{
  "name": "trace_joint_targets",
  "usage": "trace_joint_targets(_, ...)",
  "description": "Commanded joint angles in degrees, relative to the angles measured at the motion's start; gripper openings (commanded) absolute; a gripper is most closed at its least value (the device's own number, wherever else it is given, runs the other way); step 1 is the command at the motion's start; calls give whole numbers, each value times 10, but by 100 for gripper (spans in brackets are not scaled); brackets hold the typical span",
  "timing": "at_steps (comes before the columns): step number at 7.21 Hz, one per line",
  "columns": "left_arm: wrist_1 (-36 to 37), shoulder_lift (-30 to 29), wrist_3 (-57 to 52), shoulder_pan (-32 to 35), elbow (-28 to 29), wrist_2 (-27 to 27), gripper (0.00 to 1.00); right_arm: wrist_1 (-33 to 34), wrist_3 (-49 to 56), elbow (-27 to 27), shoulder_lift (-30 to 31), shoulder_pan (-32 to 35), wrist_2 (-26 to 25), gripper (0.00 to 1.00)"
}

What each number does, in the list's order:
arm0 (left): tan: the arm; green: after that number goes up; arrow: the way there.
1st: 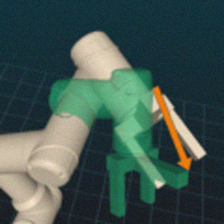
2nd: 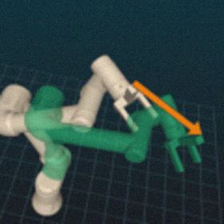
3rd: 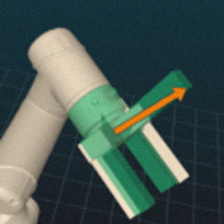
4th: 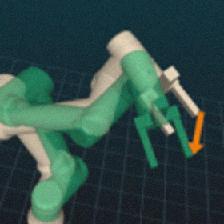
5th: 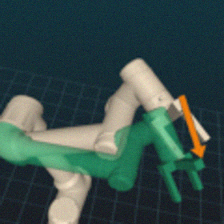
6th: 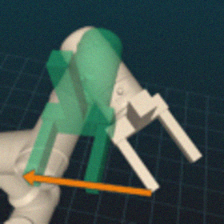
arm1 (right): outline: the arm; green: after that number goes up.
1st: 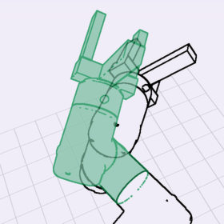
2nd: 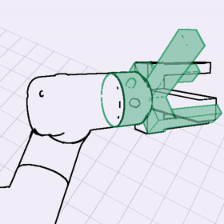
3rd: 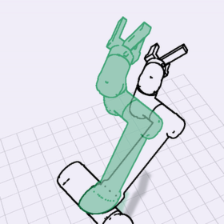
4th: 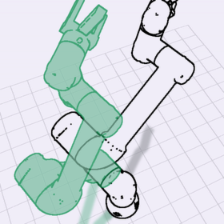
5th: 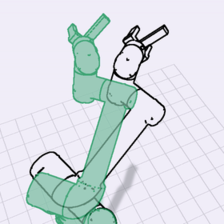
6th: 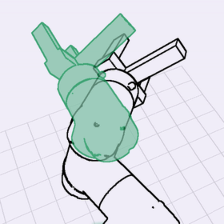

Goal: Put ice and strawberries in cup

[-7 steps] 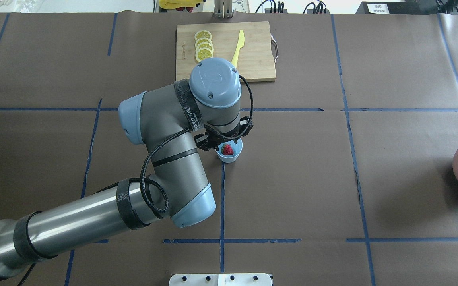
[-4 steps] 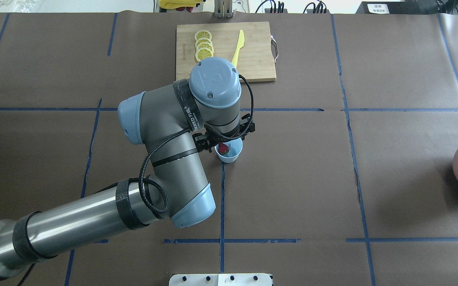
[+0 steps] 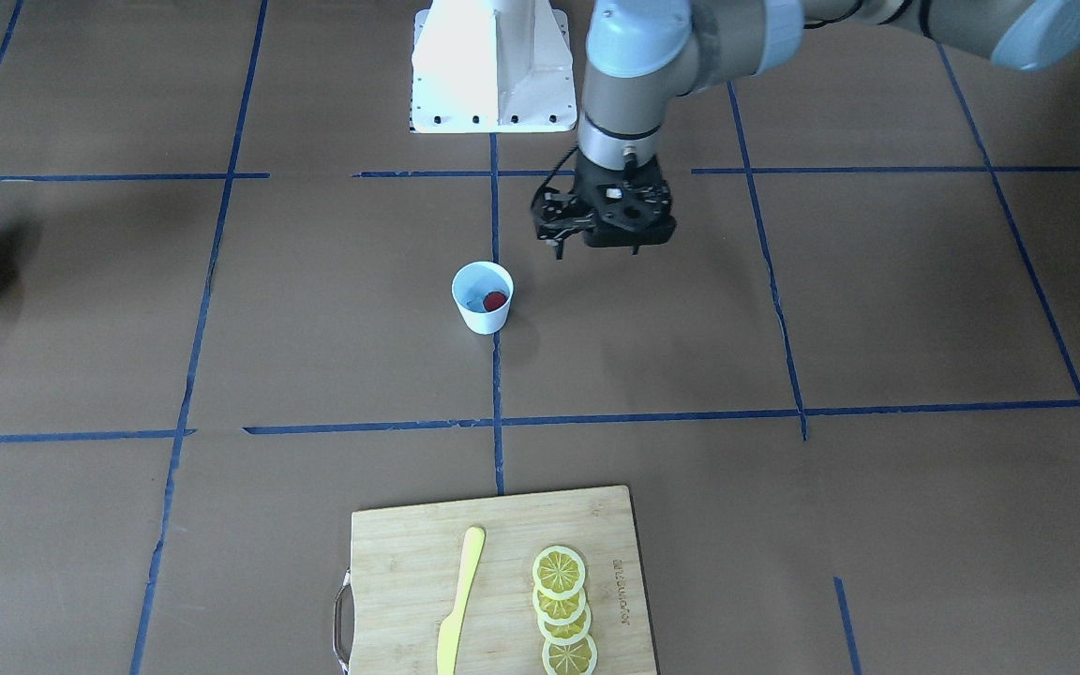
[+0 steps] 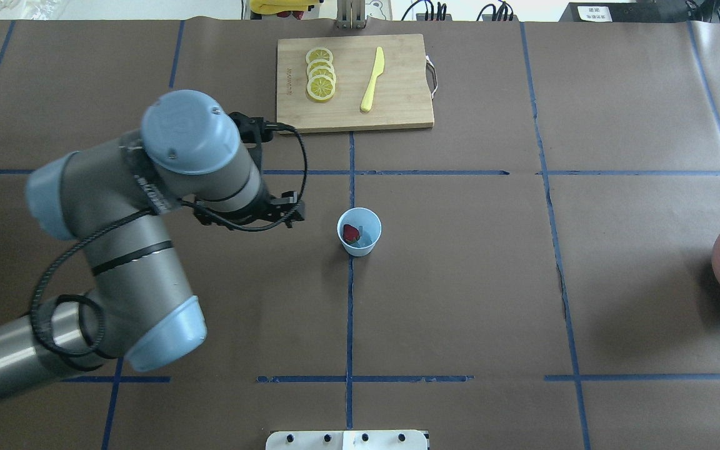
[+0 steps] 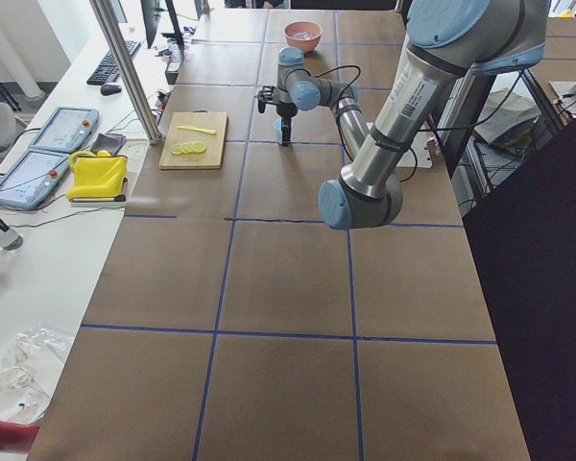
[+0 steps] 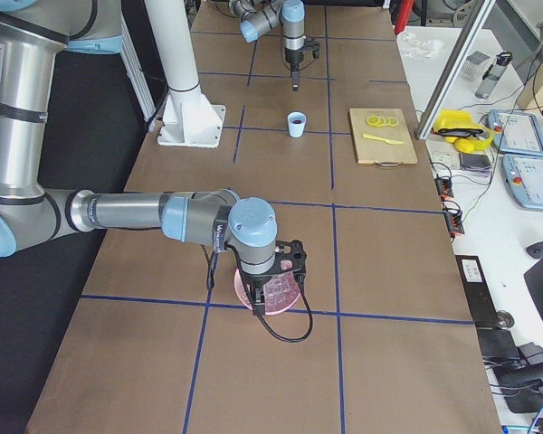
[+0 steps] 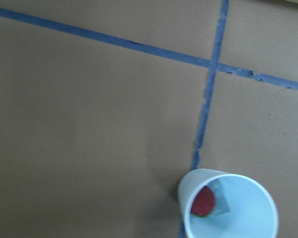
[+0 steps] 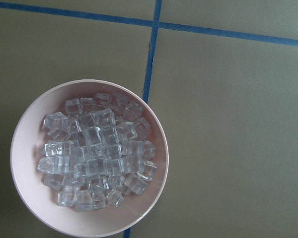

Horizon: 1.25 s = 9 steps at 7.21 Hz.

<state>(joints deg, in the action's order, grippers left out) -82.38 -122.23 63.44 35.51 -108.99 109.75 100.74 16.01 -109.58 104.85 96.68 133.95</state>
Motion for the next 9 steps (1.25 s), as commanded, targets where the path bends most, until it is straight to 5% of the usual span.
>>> trace_joint_targets(1, -8, 148, -211, 111, -82, 80, 100, 0, 1, 1, 0, 0, 0, 99)
trace_joint_targets(4, -2, 276, -549, 329, -77, 197, 100, 0, 2, 1, -1, -1, 0, 99)
trace_joint_targets(6, -1, 327, -746, 470, -6, 259, 100, 0, 2, 1, -2, -1, 0, 99)
trace_joint_targets(9, -4, 358, -805, 557, 70, 275, 100, 0, 2, 2, -2, -2, 0, 99)
